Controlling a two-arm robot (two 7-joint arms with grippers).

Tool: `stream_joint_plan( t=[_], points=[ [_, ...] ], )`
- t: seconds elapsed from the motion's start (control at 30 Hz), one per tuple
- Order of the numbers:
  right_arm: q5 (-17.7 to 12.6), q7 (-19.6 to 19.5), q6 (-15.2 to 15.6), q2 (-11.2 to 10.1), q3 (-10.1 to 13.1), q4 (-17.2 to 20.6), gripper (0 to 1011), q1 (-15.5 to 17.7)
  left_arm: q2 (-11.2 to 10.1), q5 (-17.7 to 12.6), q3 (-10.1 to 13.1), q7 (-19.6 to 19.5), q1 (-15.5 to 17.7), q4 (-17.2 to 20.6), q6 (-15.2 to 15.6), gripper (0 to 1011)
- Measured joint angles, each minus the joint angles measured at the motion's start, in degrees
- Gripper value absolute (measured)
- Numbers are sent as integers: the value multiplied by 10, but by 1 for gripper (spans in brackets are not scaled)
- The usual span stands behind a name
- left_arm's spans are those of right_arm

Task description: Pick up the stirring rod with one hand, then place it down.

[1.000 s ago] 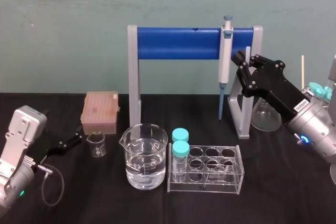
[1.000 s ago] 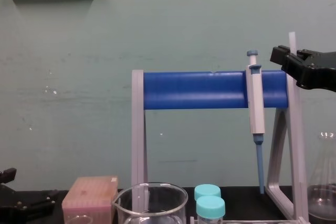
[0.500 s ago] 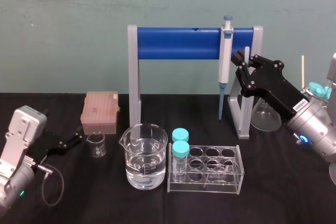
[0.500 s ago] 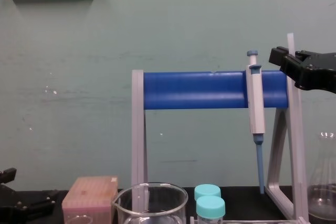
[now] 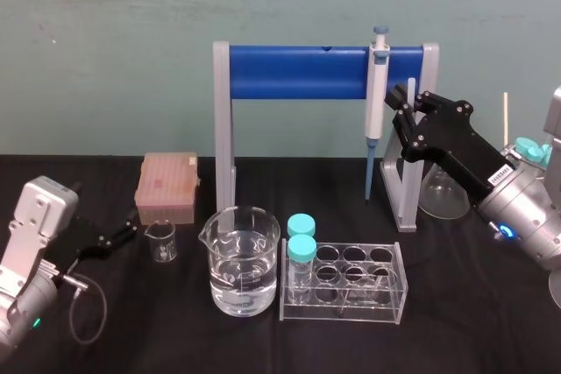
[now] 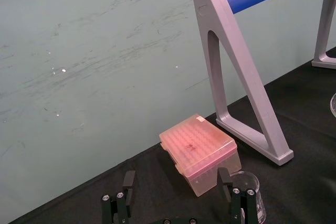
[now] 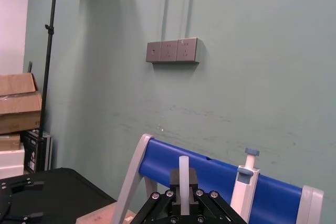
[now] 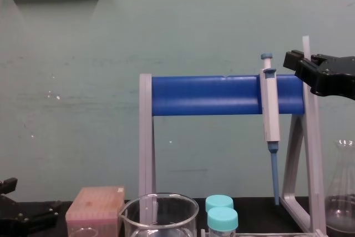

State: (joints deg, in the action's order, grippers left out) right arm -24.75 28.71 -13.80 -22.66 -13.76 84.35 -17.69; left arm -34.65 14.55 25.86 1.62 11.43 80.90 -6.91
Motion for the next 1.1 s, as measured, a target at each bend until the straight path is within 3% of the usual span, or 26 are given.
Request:
stream_joint_plan(
  t=[1.1],
  points=[
    [0,2,-1,0,-1,-4,68,-2,0,0,0,0,0,0,0,1000]
  ],
)
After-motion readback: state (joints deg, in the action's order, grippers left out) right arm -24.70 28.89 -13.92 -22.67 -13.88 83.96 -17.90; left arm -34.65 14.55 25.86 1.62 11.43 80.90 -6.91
